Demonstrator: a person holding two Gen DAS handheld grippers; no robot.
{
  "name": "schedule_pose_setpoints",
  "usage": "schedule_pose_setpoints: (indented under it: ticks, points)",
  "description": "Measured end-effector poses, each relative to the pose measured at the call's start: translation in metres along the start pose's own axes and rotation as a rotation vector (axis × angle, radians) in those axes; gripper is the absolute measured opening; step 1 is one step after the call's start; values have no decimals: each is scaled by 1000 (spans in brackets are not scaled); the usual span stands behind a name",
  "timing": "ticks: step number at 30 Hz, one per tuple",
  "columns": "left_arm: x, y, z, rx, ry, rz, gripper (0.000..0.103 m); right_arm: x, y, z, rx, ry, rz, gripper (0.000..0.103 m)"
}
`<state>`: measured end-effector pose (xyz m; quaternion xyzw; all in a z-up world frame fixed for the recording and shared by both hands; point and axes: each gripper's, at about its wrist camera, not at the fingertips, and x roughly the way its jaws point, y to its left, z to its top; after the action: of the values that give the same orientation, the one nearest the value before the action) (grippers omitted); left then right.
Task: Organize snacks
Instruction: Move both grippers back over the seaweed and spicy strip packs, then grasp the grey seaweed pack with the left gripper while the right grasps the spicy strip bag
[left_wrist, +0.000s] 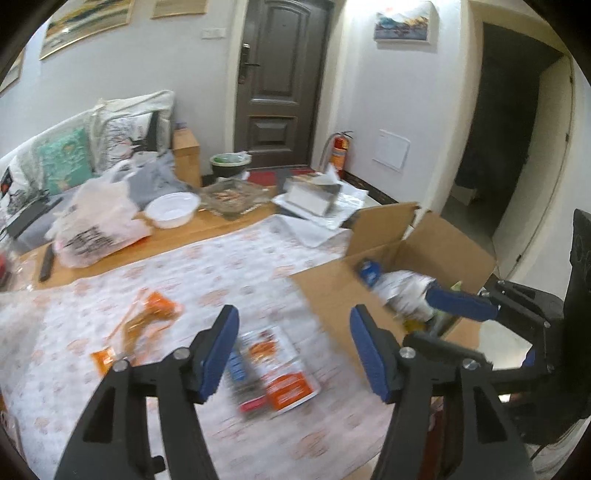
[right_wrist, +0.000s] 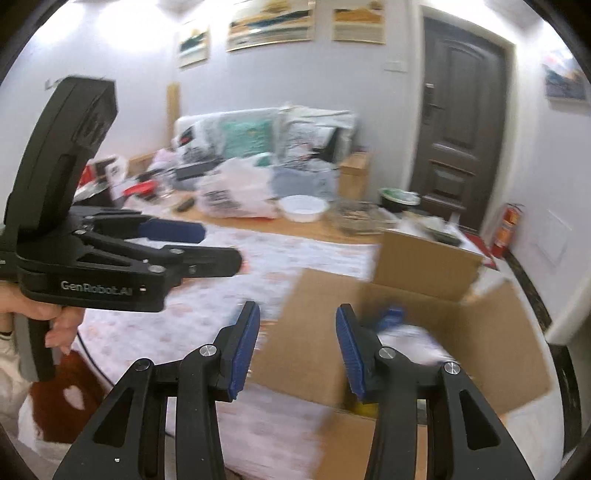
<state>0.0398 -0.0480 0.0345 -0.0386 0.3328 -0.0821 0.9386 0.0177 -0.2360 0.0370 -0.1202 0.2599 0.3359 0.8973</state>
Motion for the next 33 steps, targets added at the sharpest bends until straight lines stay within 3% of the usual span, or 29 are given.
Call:
schedule_pose_setpoints:
  ticks: [5,11,16,20,24,29,33]
  points:
    - [-17,54,-32,-58,-2,17,61,44,69,-3,-55,90,98,38]
    - [-3,105,-69,-141,38,-3,61,92,105,-19,-12,187,177,38]
    - [26,124,-92,-189,85,-39,61,124,102,-46,68,257,111,38]
    - [54,126,-105,-201,131,-53,61,130,86,-69,139,243,-6,39]
    - [68,122,-109,-195,162,-63,61,130,64,-86,222,218,-106,56]
    - [82,107,-109,-188,189,-113,61,139,56,-92,233,222,-140,64]
    - [97,93,-110,-165,217,-108,61,139,54,-95,222,212,-166,73]
